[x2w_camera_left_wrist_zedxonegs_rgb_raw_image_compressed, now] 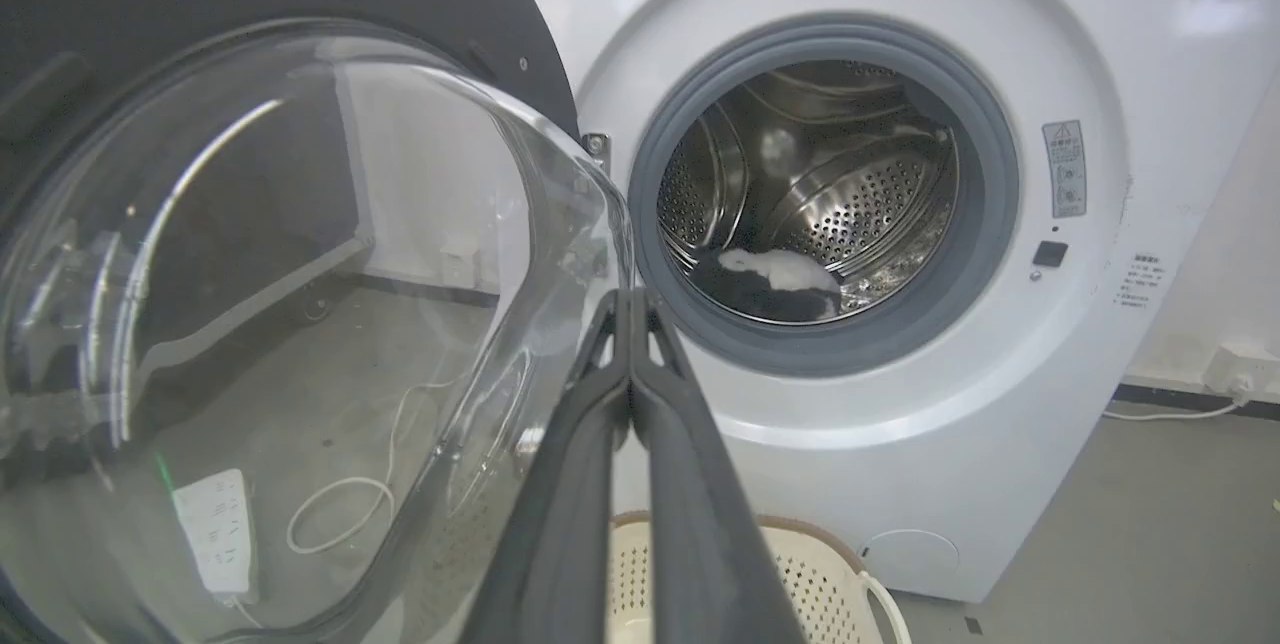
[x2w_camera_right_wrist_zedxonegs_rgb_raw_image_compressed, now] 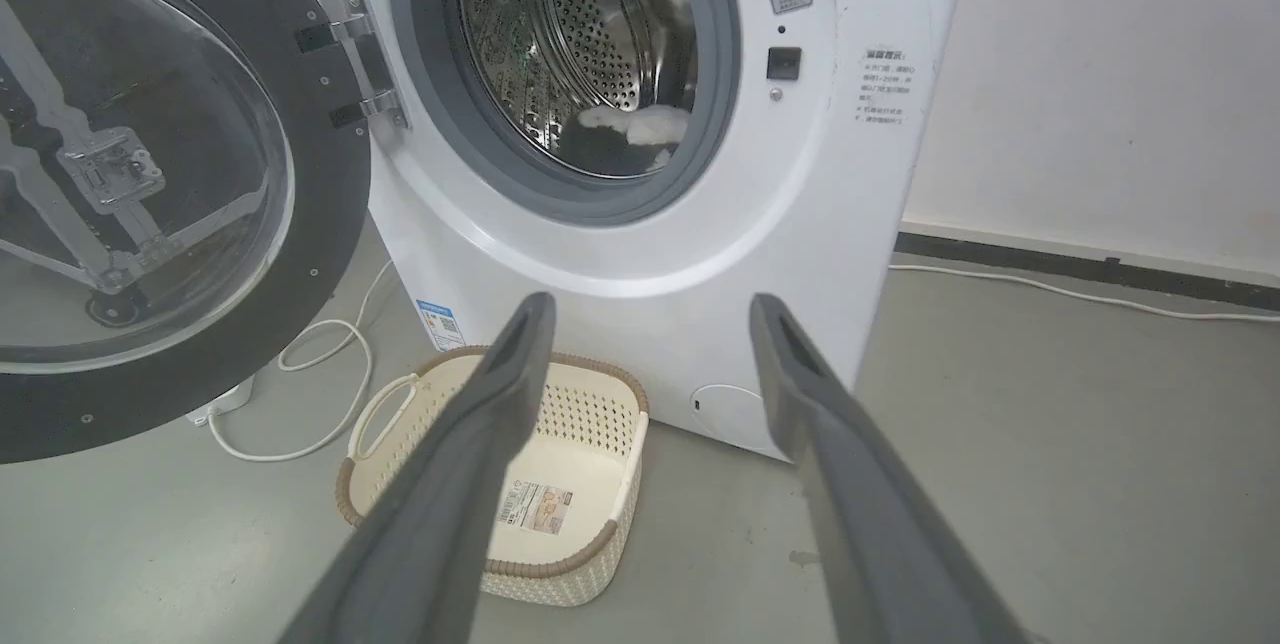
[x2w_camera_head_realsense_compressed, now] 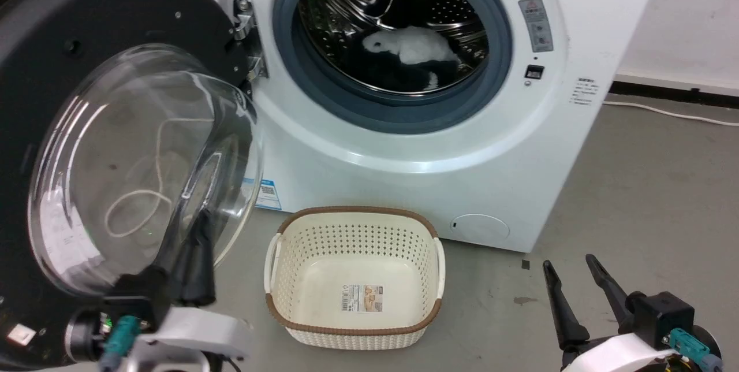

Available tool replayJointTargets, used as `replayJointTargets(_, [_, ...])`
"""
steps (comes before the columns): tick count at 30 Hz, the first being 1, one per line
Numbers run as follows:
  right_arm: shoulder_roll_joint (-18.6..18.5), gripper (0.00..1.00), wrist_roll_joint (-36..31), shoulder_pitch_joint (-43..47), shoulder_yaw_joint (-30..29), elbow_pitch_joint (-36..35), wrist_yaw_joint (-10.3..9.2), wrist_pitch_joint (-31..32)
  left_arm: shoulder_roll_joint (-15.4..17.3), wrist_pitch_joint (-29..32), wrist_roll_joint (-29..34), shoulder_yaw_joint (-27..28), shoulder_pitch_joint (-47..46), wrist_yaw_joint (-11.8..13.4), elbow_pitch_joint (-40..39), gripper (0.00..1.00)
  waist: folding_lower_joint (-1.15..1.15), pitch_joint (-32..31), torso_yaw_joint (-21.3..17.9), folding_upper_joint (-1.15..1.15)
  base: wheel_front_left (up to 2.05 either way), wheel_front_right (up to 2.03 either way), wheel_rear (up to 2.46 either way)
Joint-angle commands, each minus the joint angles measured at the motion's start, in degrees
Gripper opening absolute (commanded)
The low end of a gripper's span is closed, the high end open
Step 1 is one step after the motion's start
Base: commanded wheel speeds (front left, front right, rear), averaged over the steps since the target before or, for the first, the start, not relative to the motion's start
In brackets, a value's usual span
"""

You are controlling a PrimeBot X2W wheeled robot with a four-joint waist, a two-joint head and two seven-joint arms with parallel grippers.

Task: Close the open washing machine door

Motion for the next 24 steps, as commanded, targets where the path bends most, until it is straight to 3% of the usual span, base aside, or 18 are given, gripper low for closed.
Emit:
replayJointTargets(1, [-0.01, 1.0, 0.79, 0.99, 0.07, 0.48, 0.02, -0.68, -0.01, -0.71, -0.7, 1.3, -1.2, -0.38, -2.51, 0.0, 0.0, -0.02, 0.81, 0.0, 0.0, 0.0, 0.0])
replayJointTargets(9, [-0.02, 1.0, 2.24, 1.31, 0.27, 1.63, 0.02, -1.63, -0.08, -1.67, -3.4, 8.08, -3.24, 0.79, -8.89, 0.0, 0.0, -0.34, 4.34, 0.0, 0.0, 0.0, 0.0])
replayJointTargets(13, [-0.02, 1.0, 2.96, 1.46, 0.55, 2.26, 0.03, -2.11, -0.08, -2.15, -4.24, 13.7, -4.11, 0.15, -9.16, 0.0, 0.0, -0.53, 6.26, 0.0, 0.0, 0.0, 0.0])
replayJointTargets(18, [-0.02, 1.0, 3.66, 1.65, 0.64, 2.86, 0.03, -2.59, 0.45, -2.63, -4.79, 19.31, -5.03, -0.64, -7.91, 0.0, 0.0, -0.59, 8.17, 0.0, 0.0, 0.0, 0.0])
replayJointTargets(24, [-0.02, 1.0, 4.45, 1.81, 0.61, 3.57, 0.03, -3.31, 4.12, -2.65, -6.36, 24.64, -6.18, -1.18, -2.06, 0.0, 0.0, -0.09, 10.57, 0.0, 0.0, 0.0, 0.0])
